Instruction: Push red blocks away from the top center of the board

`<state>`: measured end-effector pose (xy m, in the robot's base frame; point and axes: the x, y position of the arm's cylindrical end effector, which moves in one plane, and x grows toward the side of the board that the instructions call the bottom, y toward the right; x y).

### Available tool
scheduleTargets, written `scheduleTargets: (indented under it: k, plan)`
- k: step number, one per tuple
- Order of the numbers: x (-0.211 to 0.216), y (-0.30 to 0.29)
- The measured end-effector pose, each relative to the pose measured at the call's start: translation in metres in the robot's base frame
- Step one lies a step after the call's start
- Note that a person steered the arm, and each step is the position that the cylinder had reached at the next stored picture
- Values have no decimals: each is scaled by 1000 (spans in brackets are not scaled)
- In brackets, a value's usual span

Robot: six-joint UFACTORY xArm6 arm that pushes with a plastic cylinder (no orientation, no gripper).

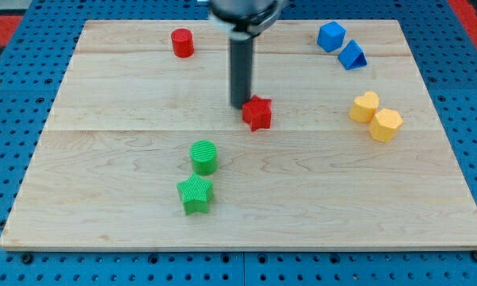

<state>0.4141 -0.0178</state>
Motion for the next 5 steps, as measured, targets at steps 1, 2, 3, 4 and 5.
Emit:
scheduleTargets:
  k: [1, 2, 3, 4, 5]
  plan:
    - [68, 34]
    - [83, 97]
    - [55, 22]
    - [21, -4]
    - [73, -7]
